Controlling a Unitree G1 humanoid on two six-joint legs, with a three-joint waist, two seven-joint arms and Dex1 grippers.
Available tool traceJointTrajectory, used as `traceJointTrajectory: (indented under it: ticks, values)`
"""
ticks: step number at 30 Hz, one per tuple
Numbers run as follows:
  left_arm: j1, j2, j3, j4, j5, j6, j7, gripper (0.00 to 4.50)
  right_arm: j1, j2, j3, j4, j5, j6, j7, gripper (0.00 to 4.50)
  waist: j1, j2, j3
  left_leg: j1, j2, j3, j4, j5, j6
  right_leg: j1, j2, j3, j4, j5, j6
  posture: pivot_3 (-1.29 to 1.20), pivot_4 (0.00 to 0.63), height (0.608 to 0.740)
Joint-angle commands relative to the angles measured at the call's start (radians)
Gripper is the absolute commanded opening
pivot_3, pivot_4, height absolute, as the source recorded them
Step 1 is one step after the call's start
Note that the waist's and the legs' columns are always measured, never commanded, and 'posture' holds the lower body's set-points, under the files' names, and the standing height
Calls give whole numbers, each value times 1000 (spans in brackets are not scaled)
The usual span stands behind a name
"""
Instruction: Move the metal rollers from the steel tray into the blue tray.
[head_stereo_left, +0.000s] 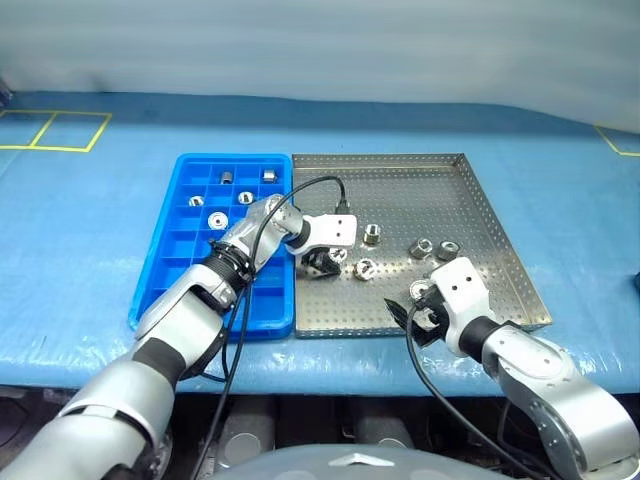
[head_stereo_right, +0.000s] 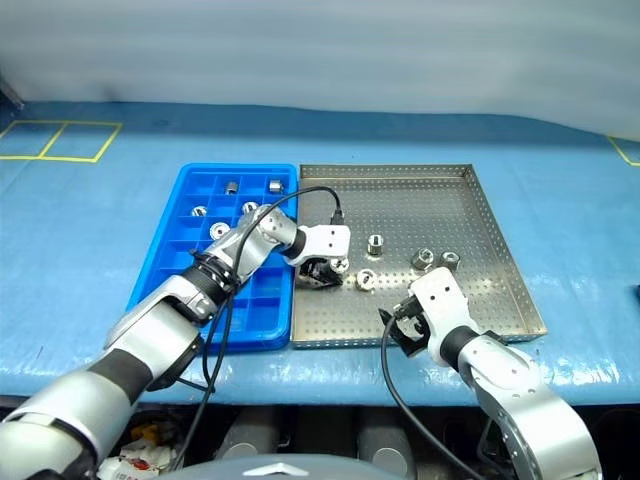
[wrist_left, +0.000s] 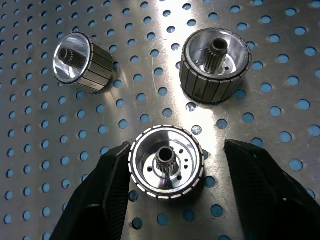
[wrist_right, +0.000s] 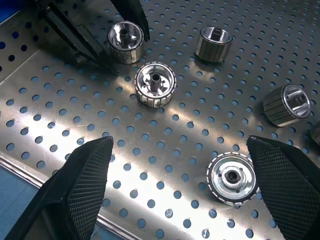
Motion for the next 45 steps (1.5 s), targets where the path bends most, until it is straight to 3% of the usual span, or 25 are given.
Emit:
traceJointTrajectory:
  ticks: [1, 7, 14, 18, 22, 27, 34, 45]
  values:
    - [1, 8, 36, -16, 3, -8, -4, 1680, -2, 1, -8, -39, -5, -21, -5, 4500, -2, 0, 0, 0, 0, 0, 0, 0, 0, 0, 0, 0, 0, 0, 0, -11, 150, 740]
    - [32, 51, 126, -184, -71, 56, -38, 1682, -26, -2, 3, -32, -1, -17, 1, 4500, -10, 0, 0, -1, 0, 0, -1, 0, 1, -2, 0, 2, 0, 1, 1, 15, 150, 740]
    - [199, 171, 308, -653, -238, 312, -52, 1682, -66, -16, 32, -32, 5, -7, 13, 4500, -12, 0, 0, 0, 1, -1, -3, 0, 1, -1, 0, 2, 0, 0, 0, 49, 150, 740]
    - [306, 208, 436, -800, -239, 420, 125, 1682, -112, -18, 68, -19, 5, -10, 22, 4500, -10, 0, 0, 1, 1, -1, -2, 0, 1, 0, 0, 1, 1, 0, 1, 91, 150, 740]
    - [435, 189, 563, -920, -169, 506, 404, 1682, -187, -24, 133, 28, -10, -28, 37, 4500, -2, 0, 0, 3, 1, 0, -1, 1, 1, 1, 0, 1, 1, 1, 2, 137, 150, 740]
    - [624, 137, 669, -1104, -131, 610, 626, 1682, -284, -23, 212, 99, -22, -71, 70, 4500, 16, 0, 1, 2, 1, 0, -2, 1, 1, 1, -1, 2, 0, 2, 4, 186, 150, 740]
    - [713, 103, 722, -1178, -77, 650, 826, 1682, -348, -23, 268, 159, -31, -112, 119, 4500, 65, -1, 1, 1, 0, -2, -1, 1, 1, 1, -1, 0, -1, 2, 3, 248, 150, 740]
    - [713, 127, 660, -1037, -75, 648, 848, 1682, -347, -11, 273, 165, -54, -116, 111, 4500, 81, -1, 1, 0, 0, -2, -2, 1, 1, 0, -2, 0, -1, 2, 2, 217, 150, 740]
